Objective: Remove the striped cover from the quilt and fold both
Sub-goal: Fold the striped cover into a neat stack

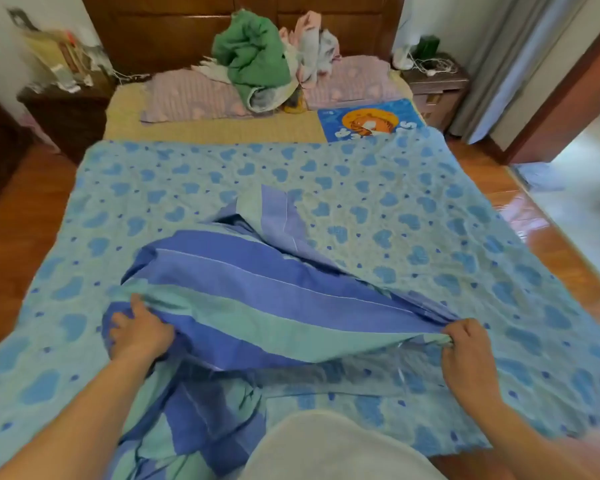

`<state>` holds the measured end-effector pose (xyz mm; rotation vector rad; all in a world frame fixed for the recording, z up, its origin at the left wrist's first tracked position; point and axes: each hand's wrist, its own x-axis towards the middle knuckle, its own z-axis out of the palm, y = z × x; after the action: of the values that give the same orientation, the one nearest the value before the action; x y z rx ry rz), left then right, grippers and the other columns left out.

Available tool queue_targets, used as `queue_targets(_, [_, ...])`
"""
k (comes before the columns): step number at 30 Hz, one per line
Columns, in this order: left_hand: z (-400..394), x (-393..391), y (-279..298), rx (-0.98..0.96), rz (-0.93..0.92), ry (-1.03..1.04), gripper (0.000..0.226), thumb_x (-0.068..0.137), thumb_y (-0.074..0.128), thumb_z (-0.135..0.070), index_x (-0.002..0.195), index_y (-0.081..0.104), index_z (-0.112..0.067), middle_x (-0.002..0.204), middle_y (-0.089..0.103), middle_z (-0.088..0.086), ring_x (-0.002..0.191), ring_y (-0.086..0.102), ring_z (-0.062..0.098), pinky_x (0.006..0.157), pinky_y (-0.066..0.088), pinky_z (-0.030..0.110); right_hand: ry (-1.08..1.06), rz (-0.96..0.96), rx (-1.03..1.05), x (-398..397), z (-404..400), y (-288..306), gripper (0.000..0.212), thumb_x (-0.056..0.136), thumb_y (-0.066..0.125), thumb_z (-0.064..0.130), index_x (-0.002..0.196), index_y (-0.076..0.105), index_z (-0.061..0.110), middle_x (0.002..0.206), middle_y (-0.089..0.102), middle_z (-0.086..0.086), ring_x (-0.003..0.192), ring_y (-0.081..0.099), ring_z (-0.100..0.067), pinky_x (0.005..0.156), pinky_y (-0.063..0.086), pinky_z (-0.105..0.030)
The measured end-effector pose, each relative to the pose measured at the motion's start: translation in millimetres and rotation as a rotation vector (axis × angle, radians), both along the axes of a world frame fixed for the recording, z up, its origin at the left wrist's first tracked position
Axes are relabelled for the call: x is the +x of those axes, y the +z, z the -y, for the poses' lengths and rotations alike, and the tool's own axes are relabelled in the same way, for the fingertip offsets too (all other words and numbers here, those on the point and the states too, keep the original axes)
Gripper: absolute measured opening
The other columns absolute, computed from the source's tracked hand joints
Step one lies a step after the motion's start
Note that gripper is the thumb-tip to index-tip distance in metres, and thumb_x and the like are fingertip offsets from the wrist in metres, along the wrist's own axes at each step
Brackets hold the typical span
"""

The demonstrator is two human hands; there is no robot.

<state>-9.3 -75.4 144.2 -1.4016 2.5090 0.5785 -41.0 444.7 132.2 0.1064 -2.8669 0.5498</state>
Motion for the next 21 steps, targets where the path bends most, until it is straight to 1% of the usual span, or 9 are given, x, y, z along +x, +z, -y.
queue_targets(3, [-82.3, 2.3, -17.5, 0.349, -0.036, -0.402, 0.092, 0.089, 0.069, -0.038, 0.159, 0.012, -0.024, 0.155, 0.026, 0.021, 0.141, 0.033, 0.037, 0.113, 0.034, 0.044, -0.036, -0.011, -0.370, -18.2, 59.6, 46.0, 0.029, 0.075, 0.057, -0.024, 0.075, 0.057, 0.005, 0.083, 0.052, -0.010, 0.075, 0.052, -0.035, 0.060, 0.034, -0.029])
queue_targets(5, [-131.2, -6.0, -14.6, 0.605, -0.097, -0.643, 0.095, 0.084, 0.070, -0.055, 0.158, 0.014, -0.036, 0.159, 0.020, -0.001, 0.144, 0.030, 0.022, 0.111, 0.038, 0.040, 0.131, -0.014, -0.471, -30.2, 86.6, 85.4, 0.035, 0.076, 0.057, -0.022, 0.072, 0.053, 0.013, 0.084, 0.057, -0.008, 0.077, 0.056, -0.027, 0.064, 0.039, -0.025])
queue_targets(6, [-153.6, -8.6, -8.2, 0.605, -0.135, -0.788, 0.095, 0.081, 0.068, -0.062, 0.156, 0.012, -0.043, 0.157, 0.018, -0.012, 0.143, 0.028, 0.016, 0.110, 0.039, 0.039, 0.219, -0.013, -0.510, -36.1, 95.4, 106.1, 0.038, 0.075, 0.057, -0.022, 0.071, 0.051, 0.016, 0.084, 0.059, -0.007, 0.079, 0.057, -0.021, 0.067, 0.040, -0.020])
queue_targets(7, [-168.7, -11.8, -1.3, 0.544, -0.197, -0.876, 0.091, 0.081, 0.067, -0.062, 0.154, 0.012, -0.047, 0.156, 0.018, -0.017, 0.142, 0.027, 0.014, 0.111, 0.039, 0.039, 0.285, -0.024, -0.542, -42.1, 100.3, 126.7, 0.040, 0.074, 0.058, -0.022, 0.070, 0.050, 0.017, 0.085, 0.059, -0.006, 0.081, 0.057, -0.017, 0.069, 0.040, -0.016])
queue_targets(9, [-172.5, -26.9, 13.3, 0.335, -0.353, -0.885, 0.070, 0.091, 0.065, -0.042, 0.150, 0.028, -0.043, 0.152, 0.033, -0.006, 0.136, 0.037, 0.020, 0.105, 0.042, 0.041, 0.360, -0.081, -0.585, -56.7, 100.8, 164.9, 0.043, 0.072, 0.058, -0.022, 0.070, 0.046, 0.020, 0.088, 0.059, -0.006, 0.085, 0.058, -0.012, 0.072, 0.040, -0.015])
queue_targets(12, [-126.0, -56.4, 61.1, 0.109, -0.446, -0.676, 0.029, 0.095, 0.056, -0.015, 0.121, 0.059, -0.028, 0.112, 0.066, 0.007, 0.105, 0.061, 0.035, 0.080, 0.051, 0.042, 0.395, -0.187, -0.529, -81.3, 83.3, 205.1, 0.044, 0.070, 0.059, -0.023, 0.072, 0.046, 0.019, 0.091, 0.060, -0.007, 0.088, 0.058, -0.010, 0.075, 0.042, -0.017])
queue_targets(16, [-49.9, -90.8, 186.9, -0.094, -0.795, -0.582, 0.018, 0.085, 0.049, -0.010, 0.093, 0.065, -0.016, 0.085, 0.068, 0.012, 0.086, 0.063, 0.034, 0.067, 0.046, 0.042, 0.209, -0.239, -0.505, -113.0, 67.5, 227.4, 0.043, 0.074, 0.062, -0.020, 0.066, 0.051, 0.021, 0.095, 0.058, -0.013, 0.085, 0.056, -0.015, 0.076, 0.043, -0.022])
queue_targets(18, [-42.8, -100.8, 256.0, -0.143, -0.908, -0.681, 0.026, 0.080, 0.045, -0.018, 0.091, 0.069, -0.016, 0.081, 0.068, 0.007, 0.082, 0.063, 0.027, 0.066, 0.047, 0.041, 0.086, -0.169, -0.677, -130.8, 79.3, 231.0, 0.038, 0.079, 0.062, -0.012, 0.067, 0.051, 0.022, 0.091, 0.057, -0.014, 0.077, 0.056, -0.012, 0.068, 0.047, -0.016])
queue_targets(21, [-50.4, -104.9, 323.9, -0.102, -1.033, -0.799, 0.019, 0.088, 0.051, -0.029, 0.078, 0.066, -0.025, 0.067, 0.062, -0.016, 0.063, 0.051, 0.000, 0.059, 0.043, 0.030, 0.022, 0.017, -1.076, -153.7, 110.0, 233.8, 0.017, 0.089, 0.046, -0.002, 0.086, 0.057, 0.010, 0.086, 0.061, -0.015, 0.069, 0.061, -0.025, 0.053, 0.055, -0.026])
